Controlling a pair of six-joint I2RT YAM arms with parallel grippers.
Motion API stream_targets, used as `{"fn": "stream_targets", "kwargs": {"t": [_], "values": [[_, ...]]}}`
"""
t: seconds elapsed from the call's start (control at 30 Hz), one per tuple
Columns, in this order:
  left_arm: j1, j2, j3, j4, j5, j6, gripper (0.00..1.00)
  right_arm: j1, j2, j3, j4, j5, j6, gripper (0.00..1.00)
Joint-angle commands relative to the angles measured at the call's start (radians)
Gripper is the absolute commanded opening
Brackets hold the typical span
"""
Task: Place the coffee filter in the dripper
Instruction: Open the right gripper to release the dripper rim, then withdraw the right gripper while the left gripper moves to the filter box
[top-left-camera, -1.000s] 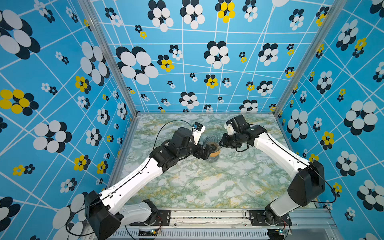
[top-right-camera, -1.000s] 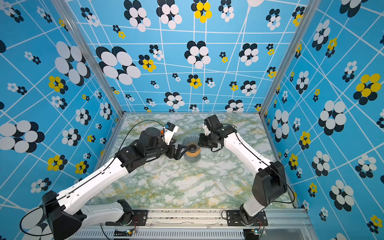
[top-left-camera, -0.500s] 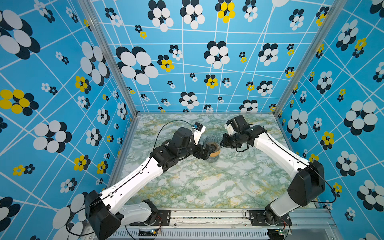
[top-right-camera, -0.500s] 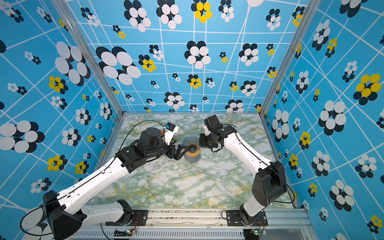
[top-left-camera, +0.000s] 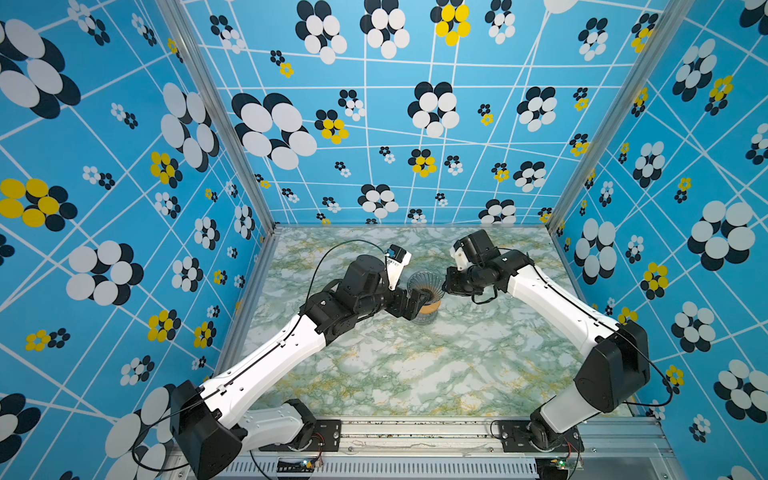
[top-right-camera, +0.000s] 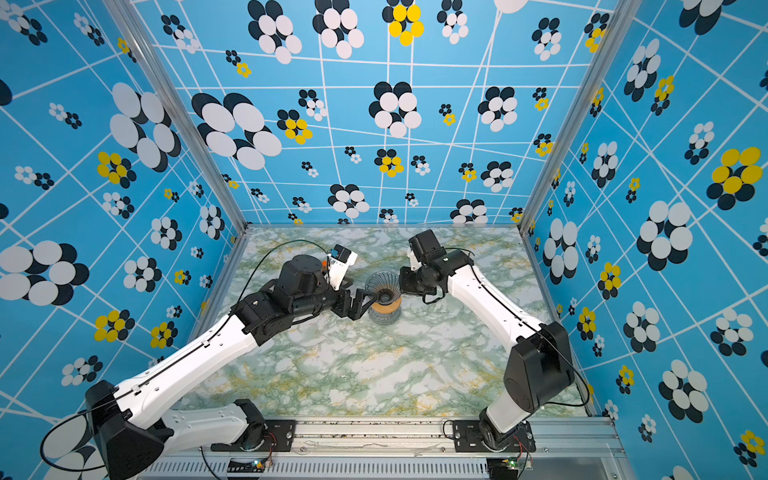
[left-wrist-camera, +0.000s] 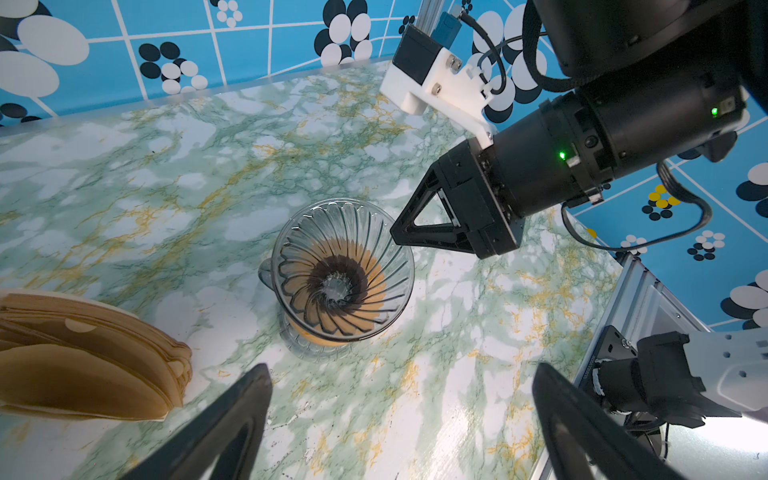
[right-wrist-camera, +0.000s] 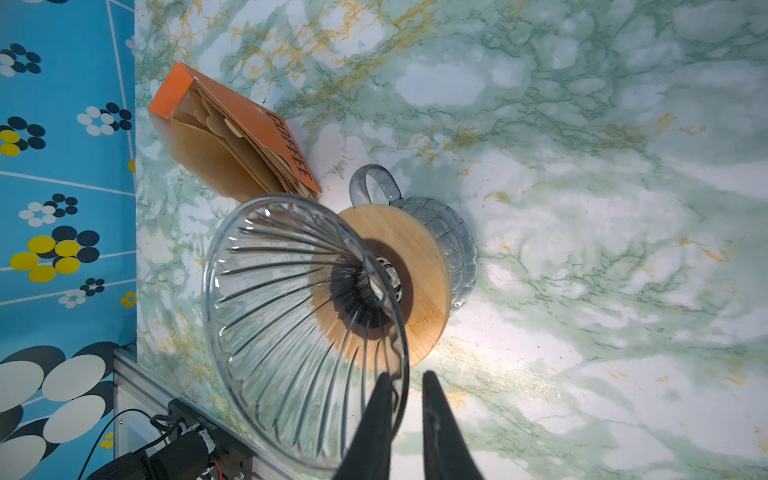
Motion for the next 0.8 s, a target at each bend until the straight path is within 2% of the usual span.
{"fn": "stream_targets", "kwargs": {"t": [0.0, 0.17, 0.27, 0.43, 0.57, 0.77], "values": [[0.006, 0.006, 0.002, 0.010, 0.010, -0.007, 0.99, -0.006, 0.008, -0.008, -0.017, 0.024, -0.017, 0.17], [0.008, 0.007, 0.002, 0.008, 0.007, -0.008, 0.99, -0.006, 0.008, -0.004, -0.011, 0.013, -0.015, 0.17], [0.007, 0.007, 0.002, 0.008, 0.005, -0.007, 0.99, -0.004, -0.006, -0.001, -0.001, 0.011, -0.018, 0.24], [0.008, 0.006, 0.003, 0.006, 0.005, -0.008, 0.99, -0.004, -0.062, -0.026, 0.032, 0.028, -0.021, 0.29], [0.009, 0.003, 0.002, 0.006, 0.001, -0.007, 0.99, -0.004, -0.134, -0.099, 0.095, 0.030, -0.019, 0.30], [0.010, 0.007, 0.001, 0.007, -0.001, -0.008, 0.99, -0.005, -0.280, -0.238, 0.182, 0.057, -0.029, 0.37]]}}
